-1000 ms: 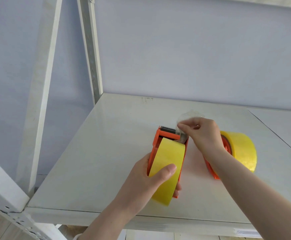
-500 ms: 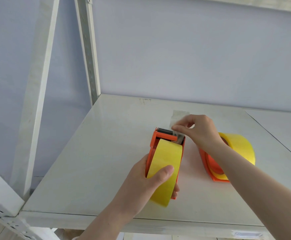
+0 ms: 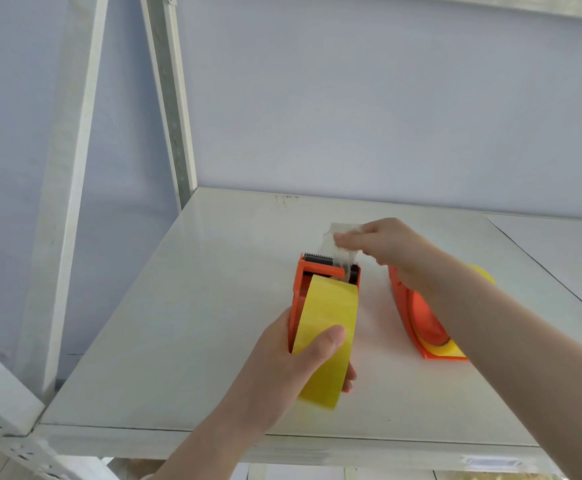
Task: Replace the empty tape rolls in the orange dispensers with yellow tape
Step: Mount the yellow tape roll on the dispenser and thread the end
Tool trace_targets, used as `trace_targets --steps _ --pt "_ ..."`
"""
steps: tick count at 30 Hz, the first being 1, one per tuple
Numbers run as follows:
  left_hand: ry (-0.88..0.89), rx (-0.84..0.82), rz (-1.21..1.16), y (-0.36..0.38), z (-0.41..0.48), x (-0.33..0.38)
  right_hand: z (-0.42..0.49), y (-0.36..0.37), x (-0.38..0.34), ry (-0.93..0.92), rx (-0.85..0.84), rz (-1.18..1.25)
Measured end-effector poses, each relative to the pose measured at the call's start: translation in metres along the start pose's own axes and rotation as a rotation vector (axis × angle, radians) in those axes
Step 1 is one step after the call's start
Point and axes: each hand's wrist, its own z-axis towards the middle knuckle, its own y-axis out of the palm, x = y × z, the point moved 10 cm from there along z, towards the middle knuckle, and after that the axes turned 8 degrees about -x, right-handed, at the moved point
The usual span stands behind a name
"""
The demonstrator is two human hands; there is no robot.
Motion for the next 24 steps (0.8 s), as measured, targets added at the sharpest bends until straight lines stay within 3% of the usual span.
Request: trace_targets --steps 4,13,18,24 --pt "0.001 0.005 -0.001 -0.001 0.002 -0.002 0.003 0.003 0.004 0.131 -0.121 0.053" --pt "0.015 0.007 0.002 -0.001 0.003 -0.002 -0.001 0.011 0.002 0.114 -0.261 0.346" --pt "0.008 0.007 -0.010 0.000 0.004 -0.002 -0.007 0.002 -0.002 0.008 -0.189 -0.132" --pt "0.004 -0.011 -0.006 0.002 0.003 0.000 -0.009 0.002 -0.014 -0.217 -0.005 -0.313"
